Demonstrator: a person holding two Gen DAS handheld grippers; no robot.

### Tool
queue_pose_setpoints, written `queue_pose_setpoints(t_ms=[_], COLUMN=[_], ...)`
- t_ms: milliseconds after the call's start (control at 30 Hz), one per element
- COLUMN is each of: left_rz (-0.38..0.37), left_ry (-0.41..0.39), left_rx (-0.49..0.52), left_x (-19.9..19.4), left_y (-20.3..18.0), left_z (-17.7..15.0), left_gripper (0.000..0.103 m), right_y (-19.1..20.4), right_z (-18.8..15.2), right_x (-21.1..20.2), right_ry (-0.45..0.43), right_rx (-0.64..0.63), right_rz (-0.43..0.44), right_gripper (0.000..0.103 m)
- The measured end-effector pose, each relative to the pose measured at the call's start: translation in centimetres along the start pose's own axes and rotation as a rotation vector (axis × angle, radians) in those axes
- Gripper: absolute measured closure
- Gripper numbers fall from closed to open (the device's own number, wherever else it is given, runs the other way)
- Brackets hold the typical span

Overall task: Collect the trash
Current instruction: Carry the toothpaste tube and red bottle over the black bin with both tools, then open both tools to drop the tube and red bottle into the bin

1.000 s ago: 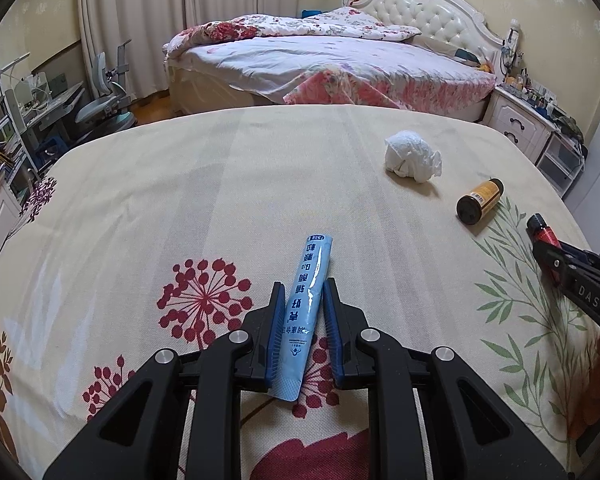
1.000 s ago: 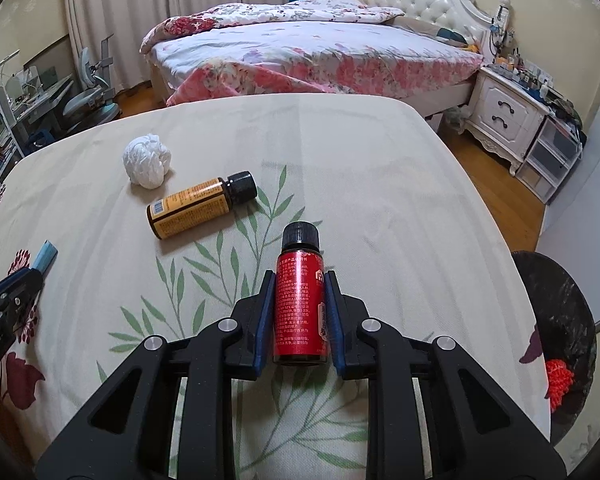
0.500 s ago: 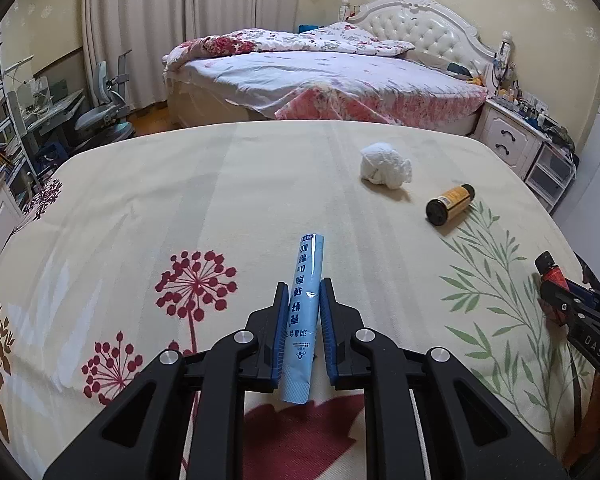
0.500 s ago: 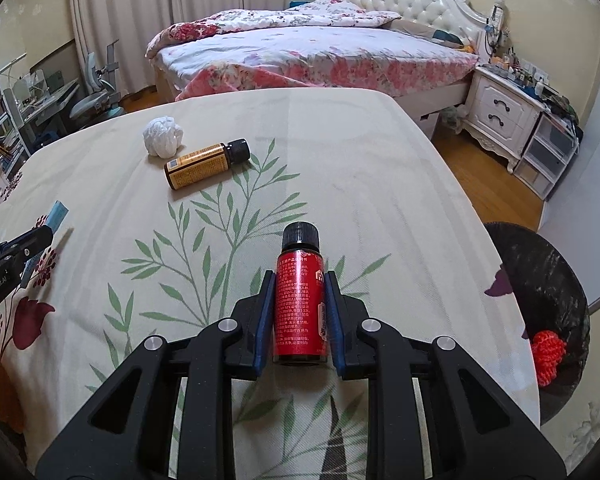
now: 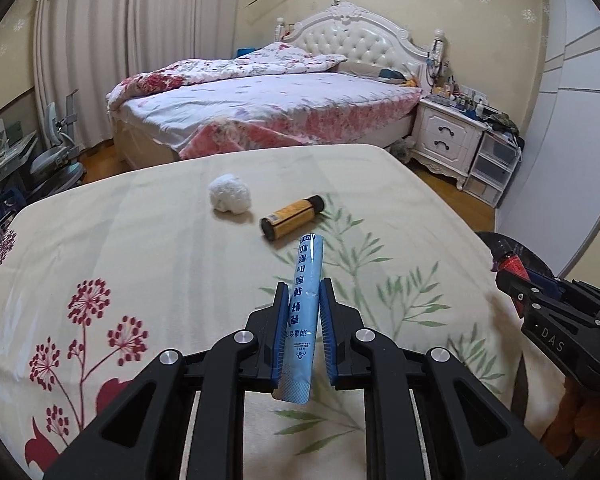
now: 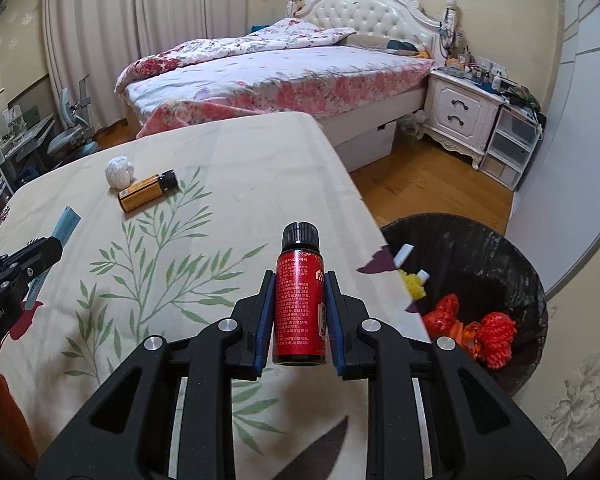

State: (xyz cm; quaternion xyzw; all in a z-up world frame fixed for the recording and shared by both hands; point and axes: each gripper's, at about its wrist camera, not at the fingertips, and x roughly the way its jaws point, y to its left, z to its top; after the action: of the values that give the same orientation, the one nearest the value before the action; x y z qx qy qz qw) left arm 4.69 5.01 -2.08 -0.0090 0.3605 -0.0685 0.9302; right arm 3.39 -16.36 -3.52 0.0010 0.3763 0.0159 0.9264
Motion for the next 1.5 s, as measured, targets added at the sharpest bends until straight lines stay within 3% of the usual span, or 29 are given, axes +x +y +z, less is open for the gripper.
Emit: queue_pose_setpoints(t_ms=[467,833,1500], left_rz=[-0.140,-0.179,-0.167], left_ry=[-0.017,-0.012,0.020], left_rx=[0.136,0.237,0.294], left_x=[3.3,6.5,10.5], left_y=[-11.5,-18.0,-21.6], left_z=[2.8,4.0,4.7], left_gripper=[0.086,0.086,0.086], right_y=[-9.9,-14.1,-17.5], right_z=[0.1,0.3,0.5], right_x=[0.2,1.2,4.5], right_ry=[-0.029,-0.031,0.008], right_rx=[0.147,0.215,0.269], right_rz=[-0.148,-0.211,-0.253], right_gripper=[0.080,0.080,0.080])
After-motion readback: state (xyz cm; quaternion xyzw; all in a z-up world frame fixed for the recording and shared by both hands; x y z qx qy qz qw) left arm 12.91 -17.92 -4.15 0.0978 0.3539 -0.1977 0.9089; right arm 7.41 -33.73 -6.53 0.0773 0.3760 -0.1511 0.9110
